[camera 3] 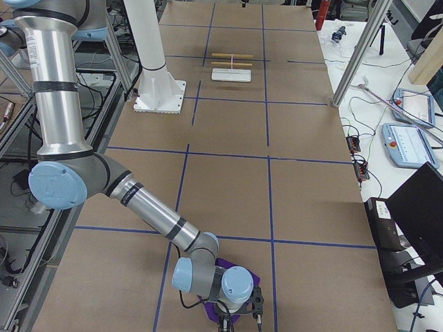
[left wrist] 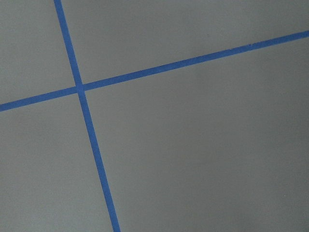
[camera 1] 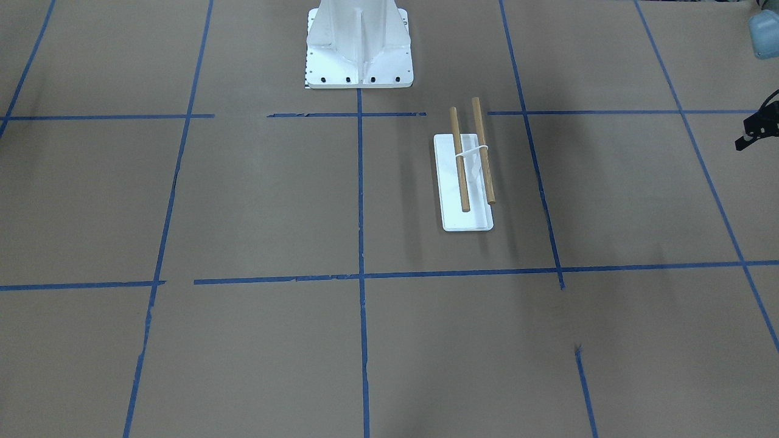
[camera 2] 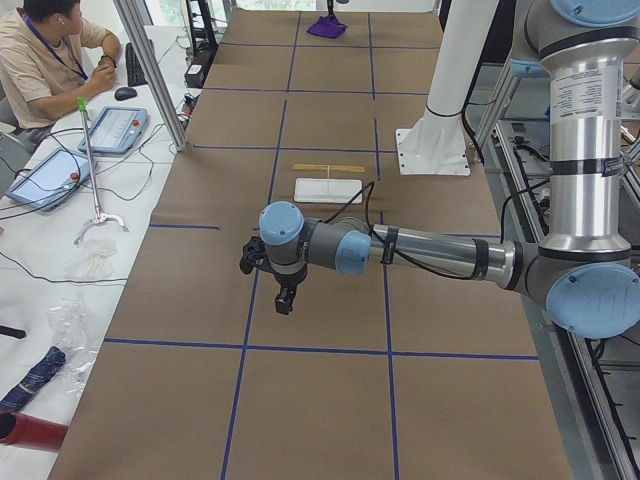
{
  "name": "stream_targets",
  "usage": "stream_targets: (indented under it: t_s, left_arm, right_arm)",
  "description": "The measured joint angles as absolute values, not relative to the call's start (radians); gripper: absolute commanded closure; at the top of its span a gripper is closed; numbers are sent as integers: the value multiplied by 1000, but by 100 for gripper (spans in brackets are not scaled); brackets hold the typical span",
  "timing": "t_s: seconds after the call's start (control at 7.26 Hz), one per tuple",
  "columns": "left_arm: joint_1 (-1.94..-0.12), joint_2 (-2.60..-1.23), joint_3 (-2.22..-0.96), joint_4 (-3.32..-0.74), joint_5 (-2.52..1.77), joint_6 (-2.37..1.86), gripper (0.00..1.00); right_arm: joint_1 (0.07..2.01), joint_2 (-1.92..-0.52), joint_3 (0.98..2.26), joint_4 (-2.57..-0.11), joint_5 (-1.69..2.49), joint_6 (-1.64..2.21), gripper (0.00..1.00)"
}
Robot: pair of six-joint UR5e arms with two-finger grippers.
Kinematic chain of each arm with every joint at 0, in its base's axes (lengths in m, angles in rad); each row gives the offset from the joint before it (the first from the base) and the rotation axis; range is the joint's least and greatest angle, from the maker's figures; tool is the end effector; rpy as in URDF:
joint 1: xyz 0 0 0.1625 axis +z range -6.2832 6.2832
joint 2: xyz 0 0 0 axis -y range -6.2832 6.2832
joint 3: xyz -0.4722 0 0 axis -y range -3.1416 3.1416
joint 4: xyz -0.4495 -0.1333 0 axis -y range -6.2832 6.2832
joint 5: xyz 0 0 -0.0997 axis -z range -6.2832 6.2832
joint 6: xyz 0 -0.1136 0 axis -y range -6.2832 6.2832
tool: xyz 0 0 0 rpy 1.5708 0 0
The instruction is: Hang towel on rack
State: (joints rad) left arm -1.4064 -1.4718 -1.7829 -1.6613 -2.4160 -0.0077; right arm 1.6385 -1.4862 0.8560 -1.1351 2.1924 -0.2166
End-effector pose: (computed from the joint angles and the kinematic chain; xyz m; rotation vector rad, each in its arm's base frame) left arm 0.0363 -0.5138 0.6353 0.1185 0.8573 0.2328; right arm 0.0997 -0.4774 1.0078 -0.0985 -0.6401 -0.0832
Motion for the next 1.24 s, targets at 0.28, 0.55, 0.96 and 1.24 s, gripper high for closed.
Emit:
stream_targets:
  t_s: [0.28, 0.55, 0.96, 1.24]
  left_arm:
    - [-1407, -1466, -1788, -1661, -2416, -8, 0]
    - [-1407, -1463, -1791, -1661, -2416, -8, 0]
    - [-1407, -1462, -1792, -1661, -2416, -8, 0]
    - [-1407, -1462, -1794, -1661, -2416, -8, 0]
  right_arm:
    - [1637, -1486, 859, -1135, 2191, -218, 100]
    - [1638, -1487, 875, -1131, 2192, -218, 100]
    - [1641, -1491, 923, -1118, 2197, -217, 100]
    - [1647, -1521, 1041, -1119, 2238, -214, 100]
